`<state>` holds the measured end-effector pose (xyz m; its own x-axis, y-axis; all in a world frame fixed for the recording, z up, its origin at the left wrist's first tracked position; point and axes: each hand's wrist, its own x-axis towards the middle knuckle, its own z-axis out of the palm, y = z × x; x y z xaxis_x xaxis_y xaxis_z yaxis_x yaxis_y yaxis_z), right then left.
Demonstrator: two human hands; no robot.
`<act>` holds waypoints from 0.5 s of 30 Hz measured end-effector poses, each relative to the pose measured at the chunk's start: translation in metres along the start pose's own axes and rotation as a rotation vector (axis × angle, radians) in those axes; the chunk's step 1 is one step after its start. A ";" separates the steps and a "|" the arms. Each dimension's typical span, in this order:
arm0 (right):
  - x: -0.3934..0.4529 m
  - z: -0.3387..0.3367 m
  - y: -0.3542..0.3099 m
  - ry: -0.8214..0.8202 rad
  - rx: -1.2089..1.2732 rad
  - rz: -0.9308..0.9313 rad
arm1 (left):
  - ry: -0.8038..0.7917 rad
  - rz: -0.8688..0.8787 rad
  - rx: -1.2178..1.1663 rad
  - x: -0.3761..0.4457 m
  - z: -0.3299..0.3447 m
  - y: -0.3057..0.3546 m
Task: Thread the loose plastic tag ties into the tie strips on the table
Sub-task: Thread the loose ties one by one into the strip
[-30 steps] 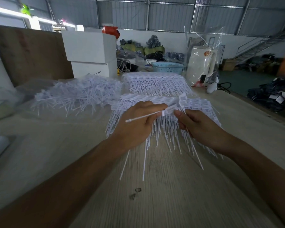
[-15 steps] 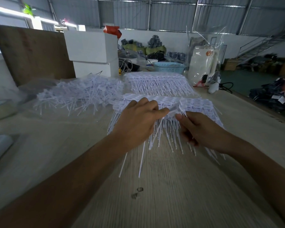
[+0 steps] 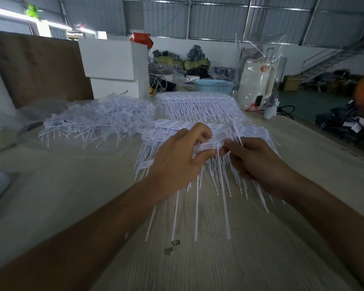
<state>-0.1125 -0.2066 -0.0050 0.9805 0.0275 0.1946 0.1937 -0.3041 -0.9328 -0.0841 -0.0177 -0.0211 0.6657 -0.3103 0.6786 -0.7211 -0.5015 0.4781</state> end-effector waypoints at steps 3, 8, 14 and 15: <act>-0.004 0.006 -0.004 -0.097 0.129 0.090 | -0.036 0.000 0.005 -0.003 0.002 0.001; -0.008 0.009 -0.006 -0.151 0.153 0.081 | -0.071 0.044 -0.017 -0.005 0.002 0.003; 0.001 -0.002 -0.003 0.003 0.261 0.137 | -0.164 0.040 0.084 -0.001 -0.002 -0.006; 0.001 -0.003 -0.002 0.004 0.265 0.139 | -0.165 0.022 0.132 -0.001 -0.002 -0.007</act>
<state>-0.1117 -0.2093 -0.0017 0.9982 -0.0009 0.0602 0.0601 -0.0458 -0.9971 -0.0800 -0.0124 -0.0242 0.6802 -0.4449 0.5825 -0.7116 -0.5915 0.3792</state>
